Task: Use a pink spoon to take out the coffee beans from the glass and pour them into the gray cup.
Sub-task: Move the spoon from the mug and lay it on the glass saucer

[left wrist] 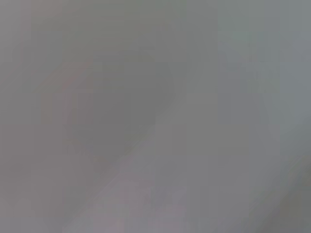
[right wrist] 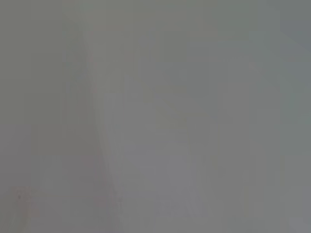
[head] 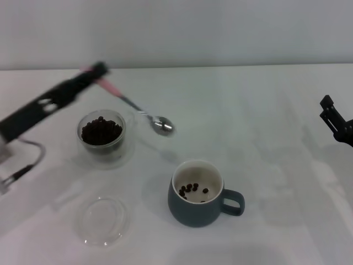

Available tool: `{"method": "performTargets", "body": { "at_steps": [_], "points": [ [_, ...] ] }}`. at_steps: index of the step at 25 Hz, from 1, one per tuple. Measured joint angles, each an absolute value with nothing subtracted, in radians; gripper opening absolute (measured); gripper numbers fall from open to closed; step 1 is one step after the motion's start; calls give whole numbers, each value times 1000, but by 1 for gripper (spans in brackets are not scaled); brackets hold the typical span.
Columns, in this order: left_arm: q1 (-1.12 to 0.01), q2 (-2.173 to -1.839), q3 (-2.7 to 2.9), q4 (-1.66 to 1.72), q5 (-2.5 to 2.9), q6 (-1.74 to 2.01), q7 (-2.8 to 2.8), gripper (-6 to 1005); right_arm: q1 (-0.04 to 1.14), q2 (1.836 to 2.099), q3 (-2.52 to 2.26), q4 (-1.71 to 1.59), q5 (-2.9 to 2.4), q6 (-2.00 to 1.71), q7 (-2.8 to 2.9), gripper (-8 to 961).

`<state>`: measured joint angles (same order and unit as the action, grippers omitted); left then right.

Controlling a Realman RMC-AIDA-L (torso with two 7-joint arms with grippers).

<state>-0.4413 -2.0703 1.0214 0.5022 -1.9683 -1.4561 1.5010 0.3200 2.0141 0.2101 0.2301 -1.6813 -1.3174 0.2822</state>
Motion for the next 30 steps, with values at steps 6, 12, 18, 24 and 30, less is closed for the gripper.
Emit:
{"method": "performTargets", "body": {
  "at_steps": [6,12,18,24,30],
  "points": [
    [-290,-2040,1018,499,-2053,-1469,1495,134,319,2014,210,230,-1681,-1318,282,871],
    [-195,-1979,936,396,-2057,-1504,1491,134,327,2013,217,222,-1674,-1318,282,871],
    [-170,-1941,933,300,-2008,-1521,1490,134,332,2013,216,221,-1674,-1313,282,870],
    [-180,-1936,934,292,-1910,-1475,1499,135,340,2013,212,221,-1680,-1306,282,870],
    [-228,-1938,935,293,-1828,-1403,1500,135,337,2013,211,230,-1681,-1305,282,871]
  ]
}}
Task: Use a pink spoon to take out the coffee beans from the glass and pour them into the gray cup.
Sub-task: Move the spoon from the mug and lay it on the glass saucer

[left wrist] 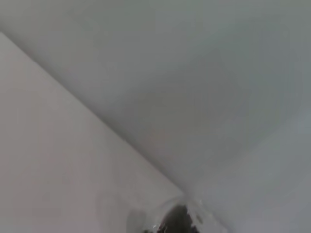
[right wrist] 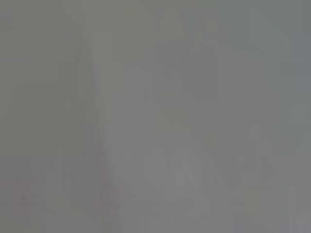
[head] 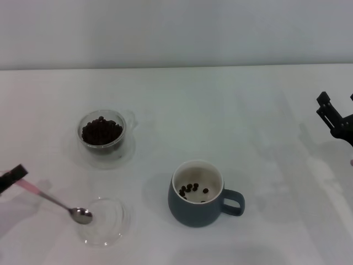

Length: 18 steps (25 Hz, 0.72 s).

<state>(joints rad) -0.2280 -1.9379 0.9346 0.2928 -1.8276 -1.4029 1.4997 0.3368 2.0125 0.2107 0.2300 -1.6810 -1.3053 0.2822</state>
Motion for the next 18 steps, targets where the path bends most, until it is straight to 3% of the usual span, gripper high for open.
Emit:
{"method": "performTargets", "body": {
  "at_steps": [18],
  "points": [
    [-355,-2013,940,293,-1656,-1290,1500,170,328,2013,196,231,-1681,-1288,282,871]
  ]
}}
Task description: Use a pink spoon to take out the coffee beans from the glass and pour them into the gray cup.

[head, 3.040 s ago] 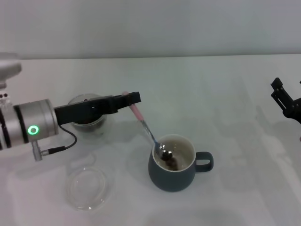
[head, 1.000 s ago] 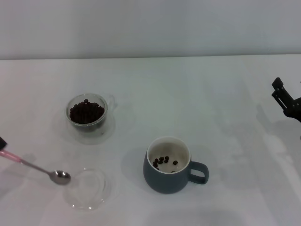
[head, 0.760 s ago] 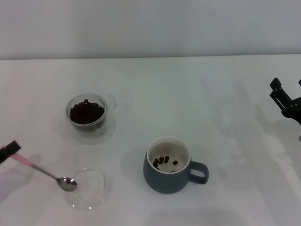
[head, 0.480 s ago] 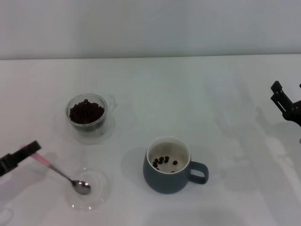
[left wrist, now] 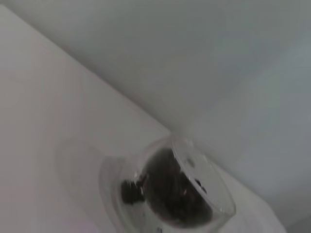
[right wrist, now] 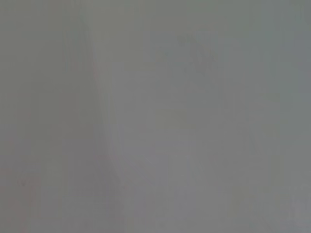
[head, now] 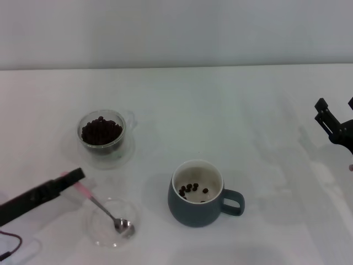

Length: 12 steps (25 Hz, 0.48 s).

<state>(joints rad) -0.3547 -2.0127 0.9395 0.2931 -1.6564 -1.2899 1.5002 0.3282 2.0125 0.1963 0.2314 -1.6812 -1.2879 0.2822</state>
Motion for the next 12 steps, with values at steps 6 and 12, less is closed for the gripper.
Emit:
{"method": "performTargets", "body": {
  "at_steps": [6,12],
  "points": [
    [-389,-2032,938,295,-1595,-1294,1559,224,330,2013,196,228,-1680,-1287,282,871],
    [-372,-2029,878,295,-1641,-1285,1611,458,328,2013,196,226,-1675,-1287,282,870]
  ]
}}
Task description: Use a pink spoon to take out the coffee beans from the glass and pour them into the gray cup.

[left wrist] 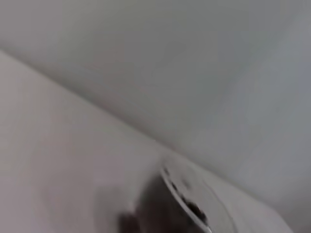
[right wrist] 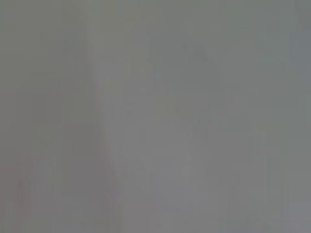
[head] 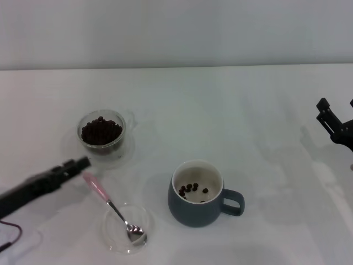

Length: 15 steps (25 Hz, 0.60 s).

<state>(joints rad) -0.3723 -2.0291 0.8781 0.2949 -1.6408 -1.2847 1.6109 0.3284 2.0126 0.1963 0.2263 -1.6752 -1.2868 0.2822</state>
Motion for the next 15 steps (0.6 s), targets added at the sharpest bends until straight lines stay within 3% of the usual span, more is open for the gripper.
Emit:
{"method": "performTargets", "body": {
  "at_steps": [5,11,15],
  "points": [
    [-332,-2026,721,295,-1646,-1276,1721,682,328,2013,199,225,-1673,-1287,282,870],
    [-294,-2055,457,294,-1652,-1204,2052,804,328,2013,204,223,-1673,-1282,282,871],
    [-294,-2078,277,269,-1670,-1200,2333,801,330,2013,204,221,-1673,-1280,282,871]
  ]
}}
